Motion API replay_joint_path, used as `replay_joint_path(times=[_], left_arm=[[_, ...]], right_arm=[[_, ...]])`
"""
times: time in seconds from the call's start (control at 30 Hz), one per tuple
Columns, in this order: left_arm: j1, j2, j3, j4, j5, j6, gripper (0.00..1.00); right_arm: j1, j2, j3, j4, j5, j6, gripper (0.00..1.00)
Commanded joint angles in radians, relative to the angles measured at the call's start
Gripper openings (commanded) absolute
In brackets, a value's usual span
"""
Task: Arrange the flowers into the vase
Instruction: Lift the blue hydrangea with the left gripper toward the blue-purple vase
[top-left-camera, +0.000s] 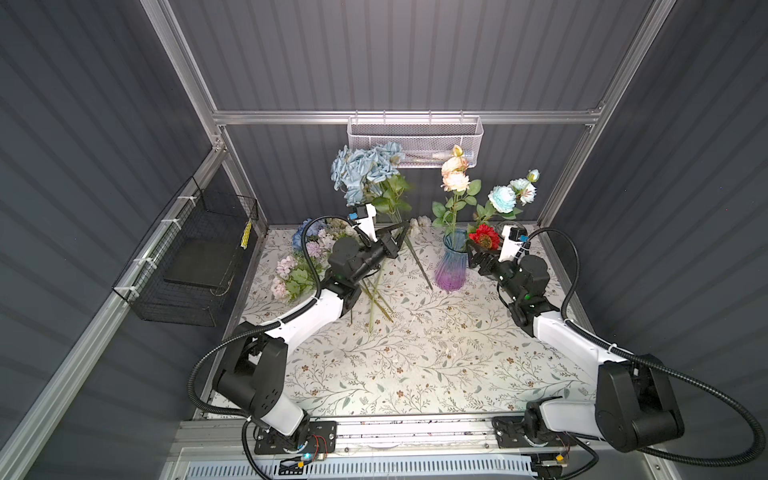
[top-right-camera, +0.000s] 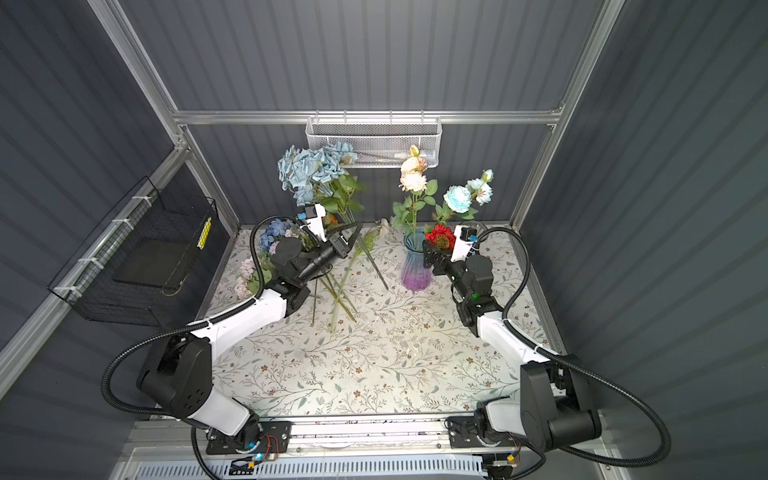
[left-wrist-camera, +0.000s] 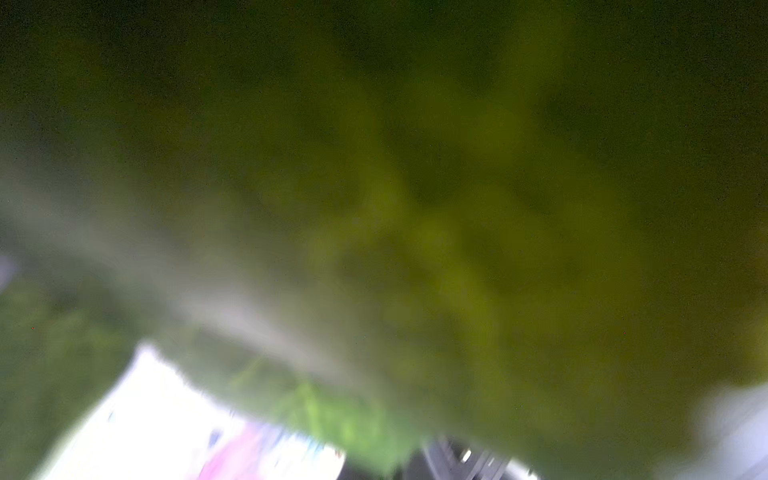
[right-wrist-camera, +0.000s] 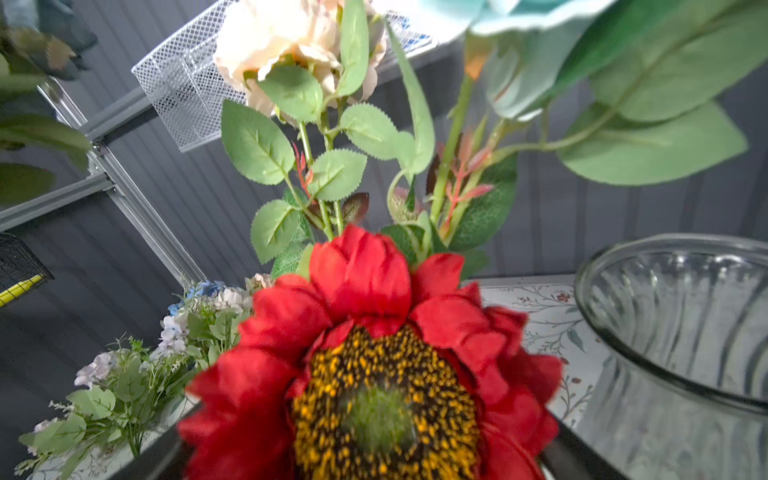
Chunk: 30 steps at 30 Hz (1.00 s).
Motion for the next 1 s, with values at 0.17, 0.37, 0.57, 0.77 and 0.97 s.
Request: replay_joint_path(times=[0.17,0.37,0.57,0.77,0.97], left_arm=[[-0.049,0.159,0.233,0.121,-0.012,0.184,0.0],[-0.077,0.265,0.391,0.137,-0.072,0.286,0.0],[-0.088,0.363,0.515,0.164,-0.118,0.336,0.0],[-0.099,0.418,0.585,0.118,-0.127,0.427,0.0],[-0.132,0.446,0.564,0.112,-0.165,0.581,0.0]], right_arm=[[-0.027,0.06,0.06,0.164,0.028,0.044,0.7],[-0.036,0.084,0.102,0.179,0.014,0.037,0.65],[-0.039,0.075,0.107,0.191,0.009,0.024,0.65],[-0.041,0.045,0.085,0.182,0.029,-0.022,0.66],[-0.045,0.03,0.066,0.179,0.018,-0.022,0.67]])
